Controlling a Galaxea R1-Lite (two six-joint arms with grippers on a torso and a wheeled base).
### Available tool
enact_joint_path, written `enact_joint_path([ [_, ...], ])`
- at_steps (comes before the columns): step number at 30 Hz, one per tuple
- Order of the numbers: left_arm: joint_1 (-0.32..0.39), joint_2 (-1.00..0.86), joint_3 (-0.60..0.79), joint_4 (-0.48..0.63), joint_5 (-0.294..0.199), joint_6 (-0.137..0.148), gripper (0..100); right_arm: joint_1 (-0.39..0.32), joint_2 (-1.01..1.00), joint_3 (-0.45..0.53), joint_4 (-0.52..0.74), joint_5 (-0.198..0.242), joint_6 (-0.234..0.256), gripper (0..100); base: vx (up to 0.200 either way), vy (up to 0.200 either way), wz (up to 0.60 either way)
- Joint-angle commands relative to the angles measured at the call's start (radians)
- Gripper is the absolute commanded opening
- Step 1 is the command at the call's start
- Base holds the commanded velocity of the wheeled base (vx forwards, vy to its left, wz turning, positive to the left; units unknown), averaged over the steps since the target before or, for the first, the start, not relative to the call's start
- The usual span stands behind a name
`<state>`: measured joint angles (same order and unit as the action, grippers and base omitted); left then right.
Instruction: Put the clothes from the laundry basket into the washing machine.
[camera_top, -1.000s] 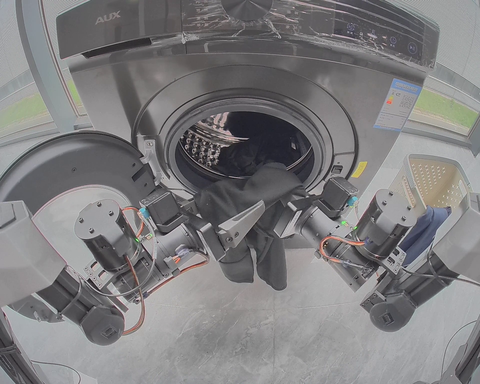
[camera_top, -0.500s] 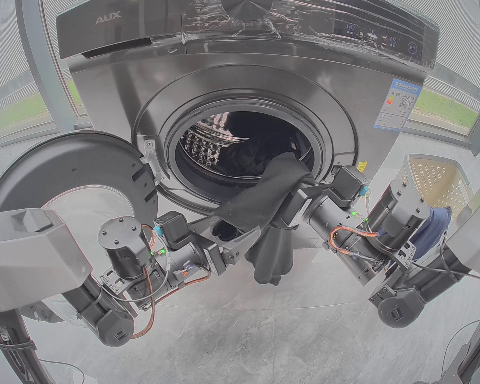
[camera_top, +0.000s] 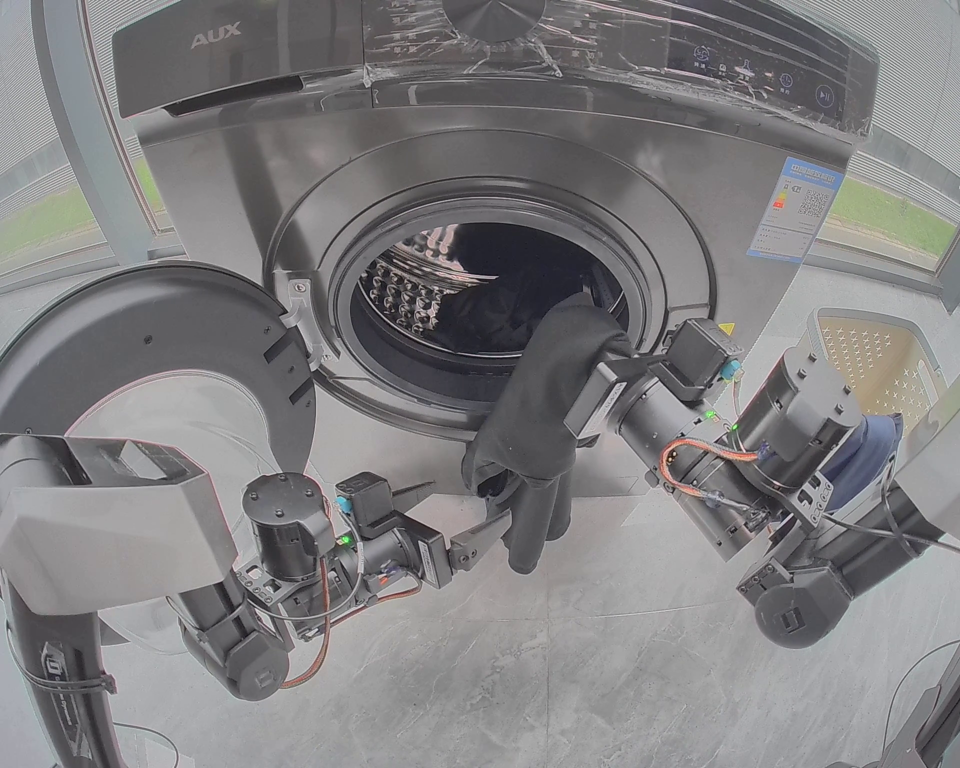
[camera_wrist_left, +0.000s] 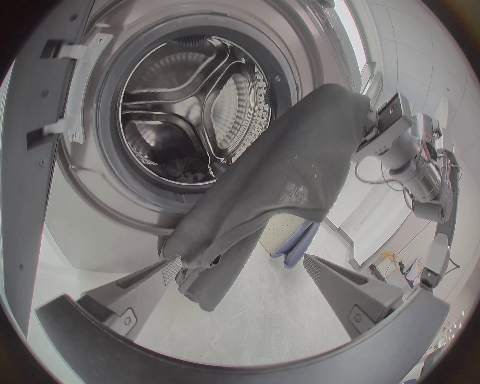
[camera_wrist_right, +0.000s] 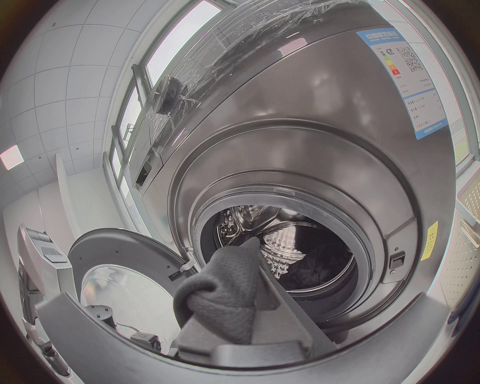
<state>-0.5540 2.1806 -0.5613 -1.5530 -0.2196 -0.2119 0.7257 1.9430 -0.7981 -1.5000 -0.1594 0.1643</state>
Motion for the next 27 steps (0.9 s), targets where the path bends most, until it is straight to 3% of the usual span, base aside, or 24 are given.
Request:
enact_joint_path([
  [1,-0.006,0.053,-0.003,-0.002,0.0,0.002,100,0.0,0.007,-0.015,0.001,0.0,0.0,0,0.0,0.0,0.0],
  [8,0.002,0.12,-0.037,-0.002,0.0,0.034,100,0.0,0.005,-0.018,0.003,0.0,0.0,0,0.0,0.0,0.0],
  [12,0.006,0.194,-0.108,-0.004,0.009,0.077,100,0.0,-0.001,-0.013,0.004,0.0,0.0,0,0.0,0.0,0.0],
  [15,0.014,0.231,-0.154,-0.002,0.011,0.091,100,0.001,-0.001,-0.012,0.004,0.0,0.0,0,0.0,0.0,0.0],
  [27,0.092,0.36,-0.335,-0.001,0.022,0.089,100,0.012,0.002,-0.001,-0.002,0.0,0.003,0,0.0,0.0,0.0],
])
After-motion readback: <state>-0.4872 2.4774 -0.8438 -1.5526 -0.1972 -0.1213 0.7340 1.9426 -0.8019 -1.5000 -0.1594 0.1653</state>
